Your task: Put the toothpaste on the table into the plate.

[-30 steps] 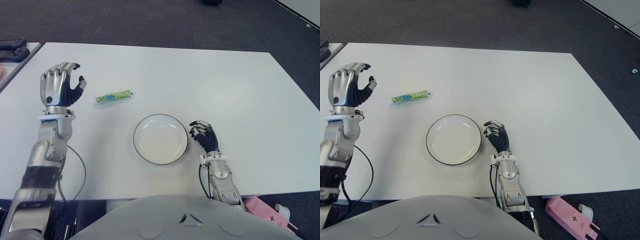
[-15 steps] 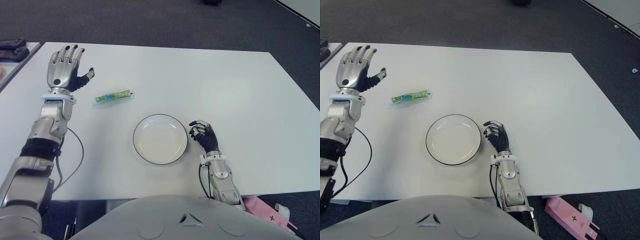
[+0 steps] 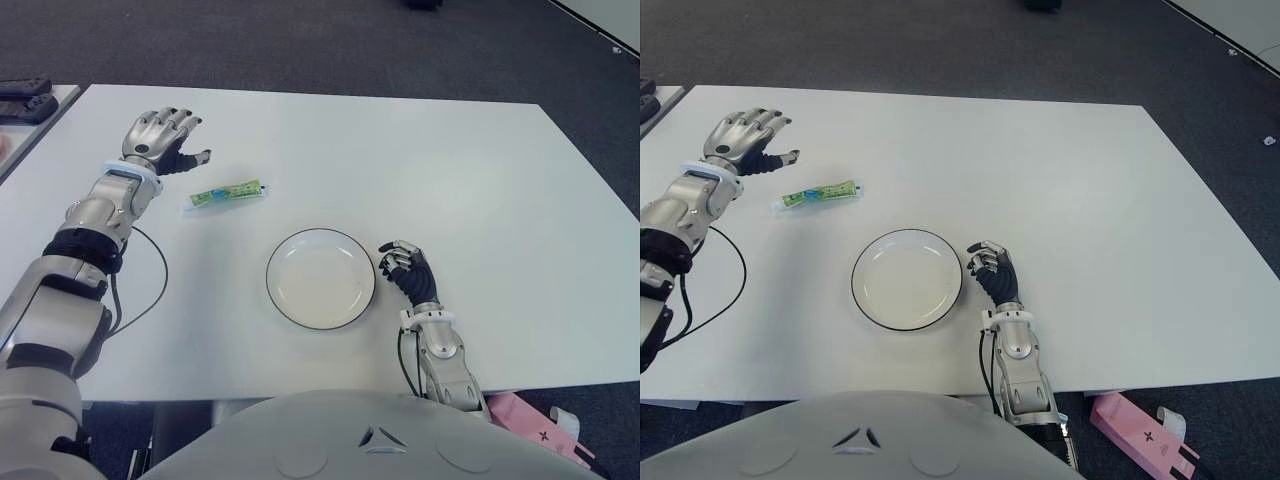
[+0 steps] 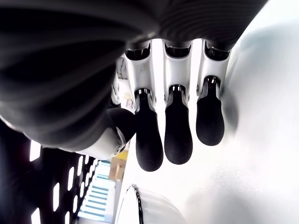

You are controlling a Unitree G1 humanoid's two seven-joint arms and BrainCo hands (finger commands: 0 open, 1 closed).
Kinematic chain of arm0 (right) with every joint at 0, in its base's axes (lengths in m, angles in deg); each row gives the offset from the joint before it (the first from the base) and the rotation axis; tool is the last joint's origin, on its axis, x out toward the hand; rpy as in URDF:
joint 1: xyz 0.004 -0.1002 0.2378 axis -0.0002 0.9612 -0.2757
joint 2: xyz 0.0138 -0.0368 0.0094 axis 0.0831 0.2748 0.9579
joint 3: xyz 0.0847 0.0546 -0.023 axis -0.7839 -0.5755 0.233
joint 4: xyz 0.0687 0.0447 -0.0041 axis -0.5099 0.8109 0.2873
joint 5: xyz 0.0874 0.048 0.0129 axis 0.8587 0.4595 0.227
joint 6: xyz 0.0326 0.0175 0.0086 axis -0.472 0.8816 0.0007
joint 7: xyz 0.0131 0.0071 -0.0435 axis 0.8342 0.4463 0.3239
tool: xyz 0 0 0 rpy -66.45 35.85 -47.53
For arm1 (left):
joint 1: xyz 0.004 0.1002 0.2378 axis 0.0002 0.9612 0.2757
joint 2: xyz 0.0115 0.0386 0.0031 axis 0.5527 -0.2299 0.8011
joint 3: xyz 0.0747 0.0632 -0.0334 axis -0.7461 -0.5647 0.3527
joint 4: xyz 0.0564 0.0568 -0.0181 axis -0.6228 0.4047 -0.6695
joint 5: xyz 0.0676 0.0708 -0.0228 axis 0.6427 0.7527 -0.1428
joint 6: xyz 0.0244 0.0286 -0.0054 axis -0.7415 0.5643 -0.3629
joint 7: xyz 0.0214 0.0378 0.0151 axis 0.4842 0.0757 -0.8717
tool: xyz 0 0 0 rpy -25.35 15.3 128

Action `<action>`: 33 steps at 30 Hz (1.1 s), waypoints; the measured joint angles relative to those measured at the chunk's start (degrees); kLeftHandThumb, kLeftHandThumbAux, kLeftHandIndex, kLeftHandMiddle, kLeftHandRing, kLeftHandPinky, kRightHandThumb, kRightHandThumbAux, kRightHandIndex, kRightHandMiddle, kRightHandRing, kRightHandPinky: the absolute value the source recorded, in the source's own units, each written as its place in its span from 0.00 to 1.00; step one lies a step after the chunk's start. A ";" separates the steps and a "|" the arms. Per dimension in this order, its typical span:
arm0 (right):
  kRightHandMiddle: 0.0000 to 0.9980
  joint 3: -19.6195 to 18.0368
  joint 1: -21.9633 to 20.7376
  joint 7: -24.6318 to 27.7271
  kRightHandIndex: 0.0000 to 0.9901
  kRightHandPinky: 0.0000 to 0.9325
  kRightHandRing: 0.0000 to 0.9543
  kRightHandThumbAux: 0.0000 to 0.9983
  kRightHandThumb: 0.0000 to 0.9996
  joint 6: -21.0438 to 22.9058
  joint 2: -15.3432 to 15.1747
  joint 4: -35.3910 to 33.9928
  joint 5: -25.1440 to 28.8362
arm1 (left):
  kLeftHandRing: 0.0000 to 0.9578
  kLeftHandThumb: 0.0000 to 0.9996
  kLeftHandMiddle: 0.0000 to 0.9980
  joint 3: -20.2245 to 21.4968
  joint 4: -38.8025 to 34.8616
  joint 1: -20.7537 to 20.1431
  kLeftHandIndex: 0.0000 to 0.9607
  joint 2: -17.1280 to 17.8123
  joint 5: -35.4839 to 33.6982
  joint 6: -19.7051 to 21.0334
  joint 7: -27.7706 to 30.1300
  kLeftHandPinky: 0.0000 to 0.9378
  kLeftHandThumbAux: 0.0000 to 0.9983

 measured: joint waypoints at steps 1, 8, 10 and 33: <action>0.67 0.01 0.04 0.02 0.44 0.71 0.69 0.73 0.71 -0.20 -0.03 0.06 0.01 | 0.00 0.42 0.00 -0.66 1.14 -0.70 0.00 0.00 -0.02 -0.55 0.72 0.00 0.17; 0.67 -0.15 0.23 0.27 0.44 0.70 0.69 0.73 0.71 -0.80 -0.22 0.22 0.19 | 0.00 0.40 0.00 -3.77 9.34 -4.82 0.00 -0.96 -0.65 -4.10 3.87 0.00 0.20; 0.67 -0.18 0.25 0.33 0.44 0.69 0.69 0.73 0.71 -0.95 -0.23 0.27 0.25 | 0.00 0.40 0.00 -4.65 11.19 -5.54 0.00 -1.39 -1.04 -4.89 4.53 0.00 0.21; 0.66 -1.17 0.47 0.24 0.44 0.69 0.69 0.73 0.71 -3.05 0.17 1.39 0.72 | 0.00 0.47 0.00 -9.43 20.09 -7.92 0.00 -9.00 -5.11 -3.67 19.78 0.00 0.23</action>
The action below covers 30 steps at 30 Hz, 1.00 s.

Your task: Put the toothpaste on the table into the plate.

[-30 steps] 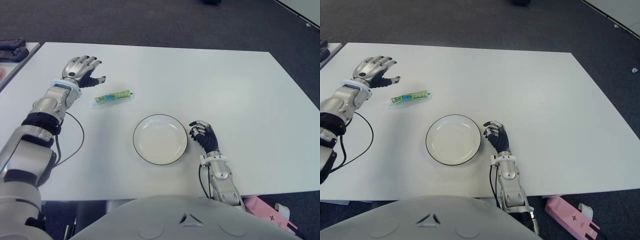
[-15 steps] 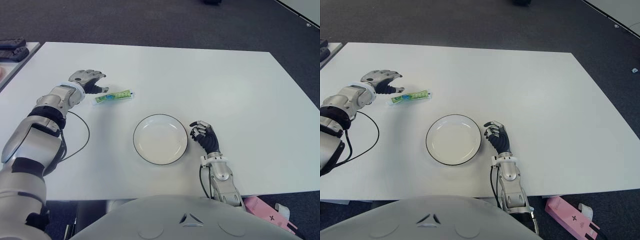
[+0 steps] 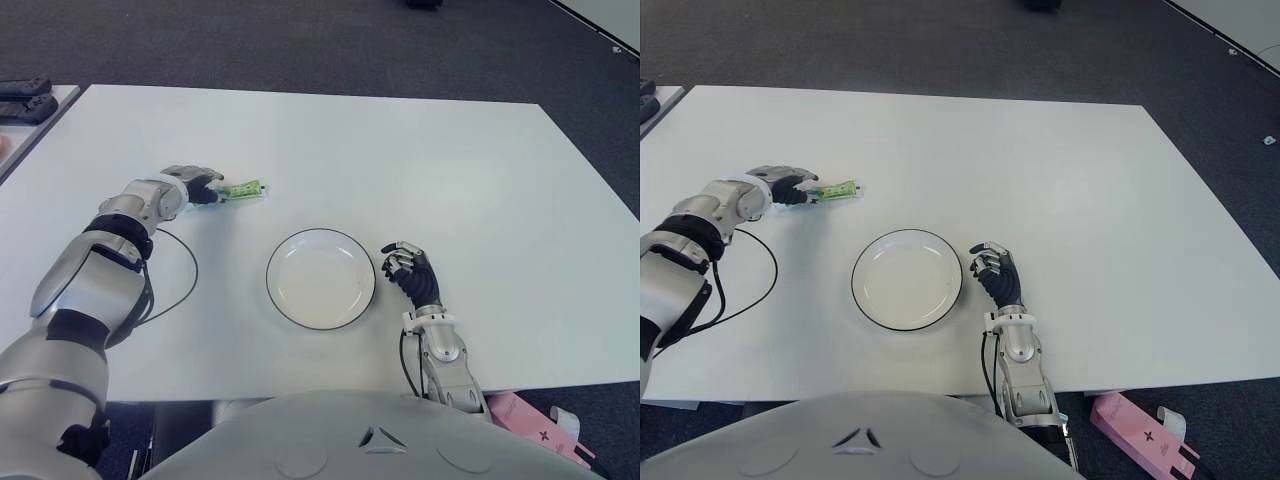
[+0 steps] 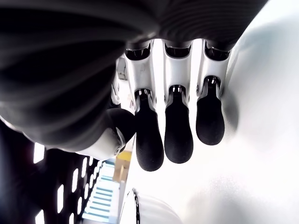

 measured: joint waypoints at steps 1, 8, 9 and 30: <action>0.66 0.01 0.01 -0.03 0.44 0.69 0.69 0.73 0.71 0.00 0.02 0.00 -0.03 | 0.00 0.47 0.00 -0.19 0.07 0.09 0.00 -0.25 -0.09 0.01 0.25 0.00 0.23; 0.66 -0.01 0.35 -0.30 0.44 0.69 0.68 0.73 0.71 -0.14 0.10 -0.08 -0.10 | 0.00 0.48 0.00 -0.92 0.25 0.20 0.00 -1.39 -0.63 0.91 1.55 0.01 0.24; 0.66 -0.03 0.46 -0.30 0.44 0.69 0.68 0.73 0.71 -0.19 0.08 -0.10 -0.09 | 0.00 0.48 0.00 -1.07 0.27 0.20 0.00 -1.55 -0.64 1.05 1.61 0.01 0.24; 0.65 0.20 1.62 -0.78 0.44 0.69 0.68 0.73 0.71 -0.05 0.03 -0.97 -0.83 | 0.00 0.47 0.00 -2.75 1.23 0.99 0.00 -3.57 -2.73 2.85 1.31 0.07 0.26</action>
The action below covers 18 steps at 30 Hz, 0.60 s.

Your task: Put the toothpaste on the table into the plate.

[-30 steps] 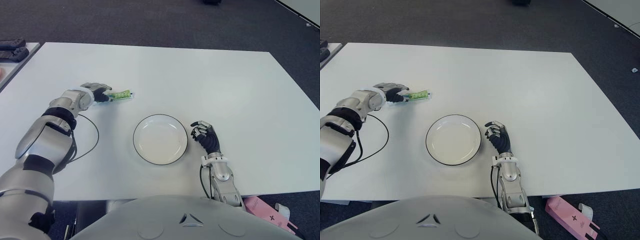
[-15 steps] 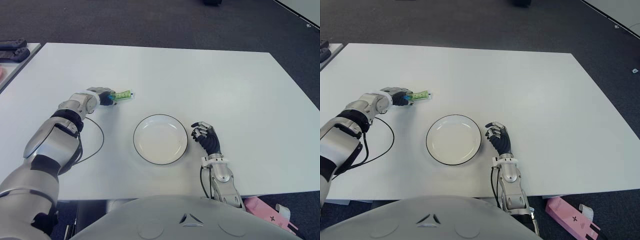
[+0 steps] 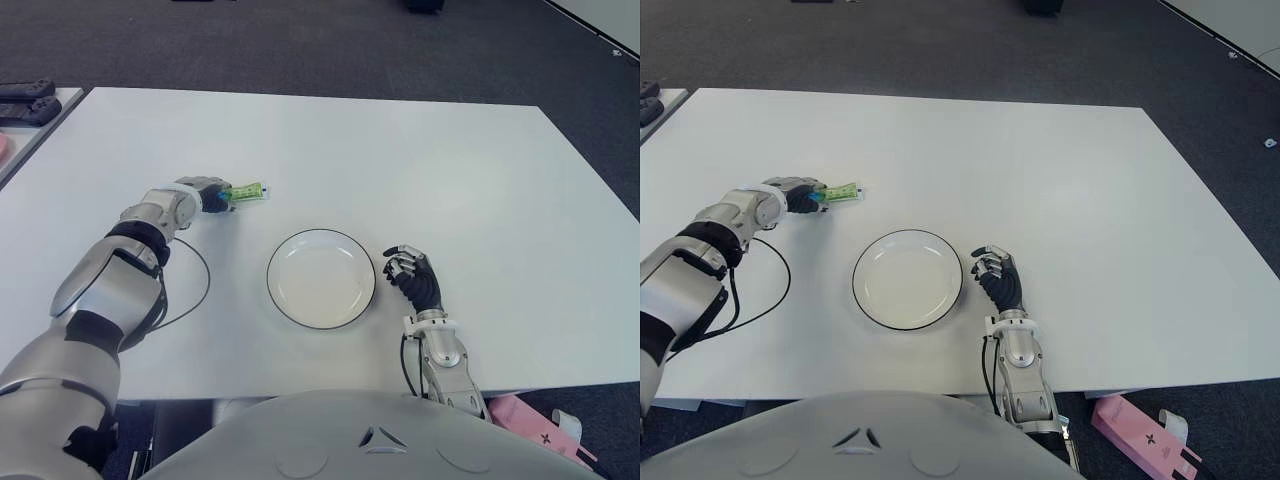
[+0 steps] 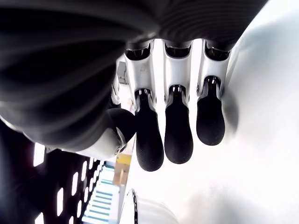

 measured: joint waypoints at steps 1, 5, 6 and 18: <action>0.65 0.00 0.00 0.03 0.44 0.69 0.68 0.73 0.71 0.00 -0.03 0.00 0.04 | 0.00 0.46 0.00 -0.08 0.02 0.32 0.00 -0.06 0.00 0.00 -0.32 0.08 0.26; 0.65 -0.03 0.06 0.16 0.44 0.68 0.68 0.73 0.71 0.00 -0.10 -0.03 0.13 | 0.03 0.46 0.01 -0.28 0.18 1.89 0.00 -0.53 0.03 0.51 -3.94 0.19 0.27; 0.65 -0.04 0.11 0.18 0.44 0.68 0.68 0.73 0.71 0.00 -0.10 -0.07 0.14 | 0.10 0.47 0.05 -0.31 0.20 2.24 0.00 -0.72 0.03 0.72 -4.83 0.26 0.28; 0.65 -0.08 0.51 0.35 0.44 0.69 0.69 0.73 0.71 0.76 -0.09 -0.90 0.16 | 0.33 0.67 0.26 -1.44 1.04 6.54 0.21 -3.91 0.40 5.68 -22.45 0.48 0.42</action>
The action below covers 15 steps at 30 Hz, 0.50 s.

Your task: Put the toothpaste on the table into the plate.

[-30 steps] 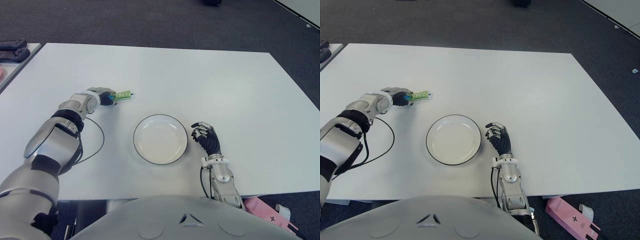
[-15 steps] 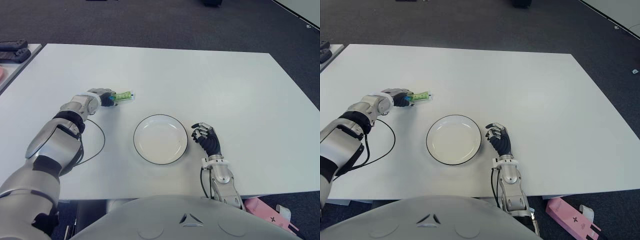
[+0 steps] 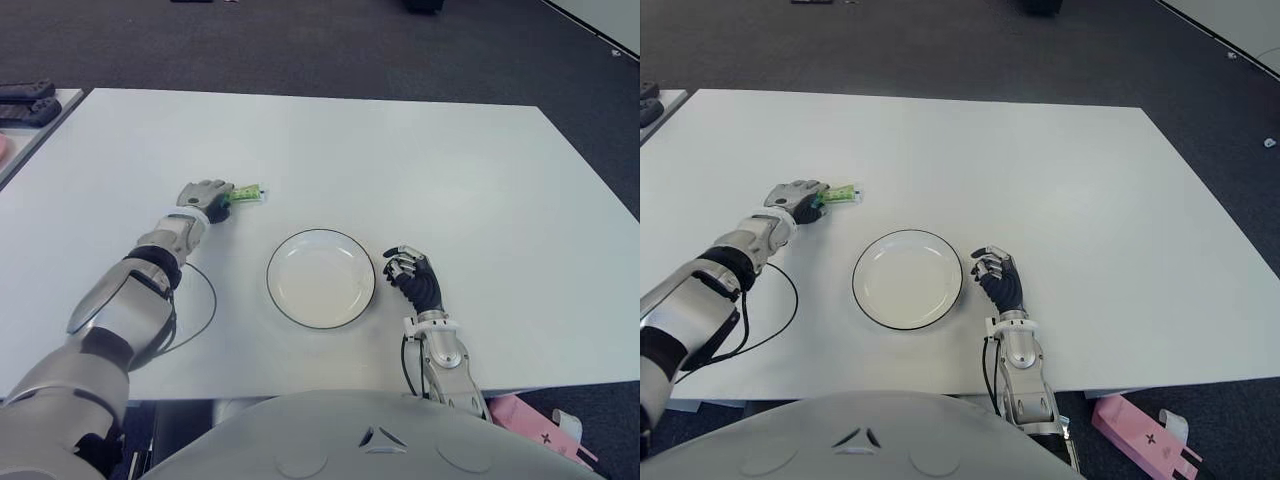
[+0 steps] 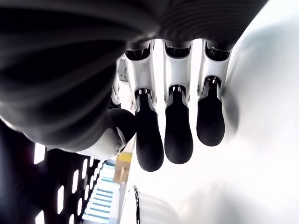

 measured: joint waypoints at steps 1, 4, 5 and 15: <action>0.65 -0.01 0.02 -0.02 0.44 0.69 0.69 0.73 0.71 0.11 0.00 -0.08 -0.03 | 0.36 0.68 0.29 -0.22 0.12 0.10 0.25 -0.27 0.10 0.49 -1.03 0.49 0.43; 0.65 -0.01 0.03 -0.04 0.44 0.69 0.68 0.73 0.71 0.37 0.00 -0.31 -0.05 | 0.42 0.70 0.36 -0.75 0.37 0.33 0.35 -0.76 0.20 1.33 -3.38 0.50 0.46; 0.65 -0.02 0.04 -0.04 0.44 0.69 0.68 0.73 0.71 0.37 -0.01 -0.34 -0.05 | 0.42 0.70 0.37 -0.83 0.45 0.39 0.37 -0.89 0.20 1.52 -4.03 0.50 0.46; 0.65 -0.03 0.09 -0.17 0.44 0.69 0.68 0.73 0.71 0.37 -0.05 -0.39 -0.15 | 0.66 0.74 0.62 -0.38 0.07 1.18 0.47 -1.21 -1.14 1.63 -5.95 0.68 0.62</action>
